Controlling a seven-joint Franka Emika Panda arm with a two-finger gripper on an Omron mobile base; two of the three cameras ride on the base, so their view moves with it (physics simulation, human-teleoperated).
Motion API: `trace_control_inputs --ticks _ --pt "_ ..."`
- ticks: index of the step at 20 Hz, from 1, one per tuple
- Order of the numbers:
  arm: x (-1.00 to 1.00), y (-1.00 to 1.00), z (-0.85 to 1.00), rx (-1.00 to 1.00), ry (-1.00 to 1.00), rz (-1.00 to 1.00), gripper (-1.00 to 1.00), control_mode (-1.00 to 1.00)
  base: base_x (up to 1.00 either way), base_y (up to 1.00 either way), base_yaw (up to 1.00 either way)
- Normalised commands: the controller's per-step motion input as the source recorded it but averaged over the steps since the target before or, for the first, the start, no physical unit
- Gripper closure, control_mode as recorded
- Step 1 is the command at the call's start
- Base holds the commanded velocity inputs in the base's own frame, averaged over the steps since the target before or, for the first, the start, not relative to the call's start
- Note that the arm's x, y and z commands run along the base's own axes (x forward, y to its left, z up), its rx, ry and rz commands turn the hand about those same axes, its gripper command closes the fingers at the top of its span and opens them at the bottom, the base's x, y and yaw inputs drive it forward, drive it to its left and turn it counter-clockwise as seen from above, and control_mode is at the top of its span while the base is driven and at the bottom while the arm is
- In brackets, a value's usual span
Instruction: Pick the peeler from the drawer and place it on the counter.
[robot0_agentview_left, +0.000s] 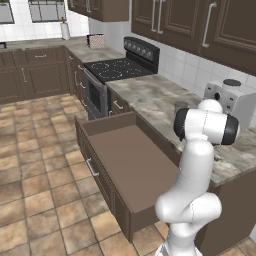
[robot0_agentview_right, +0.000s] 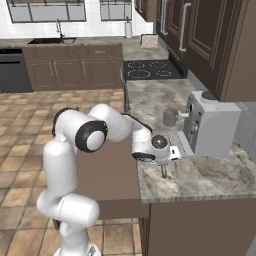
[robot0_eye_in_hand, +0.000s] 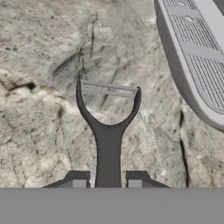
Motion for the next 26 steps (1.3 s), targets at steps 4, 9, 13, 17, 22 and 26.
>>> trace_control_inputs --ticks 4,9,13,17,22,26 --pt "0.00 0.00 -0.03 0.00 -0.18 0.07 -1.00 -1.00 0.00 0.00 0.00" --pt "0.00 0.00 0.50 -0.03 -0.06 0.09 -1.00 -1.00 0.00 0.00 0.00" --pt "0.00 0.00 0.98 -0.09 0.00 0.12 -1.00 -1.00 0.00 0.00 0.00" --pt "-0.13 0.01 1.00 -0.16 -0.04 0.12 -1.00 -1.00 0.00 0.00 0.00" --pt "-0.34 0.42 1.00 -0.24 -0.05 0.09 -1.00 -1.00 0.00 0.00 0.00" --pt "-0.15 0.99 1.00 -0.44 0.00 0.18 -1.00 -1.00 0.00 0.00 0.00"
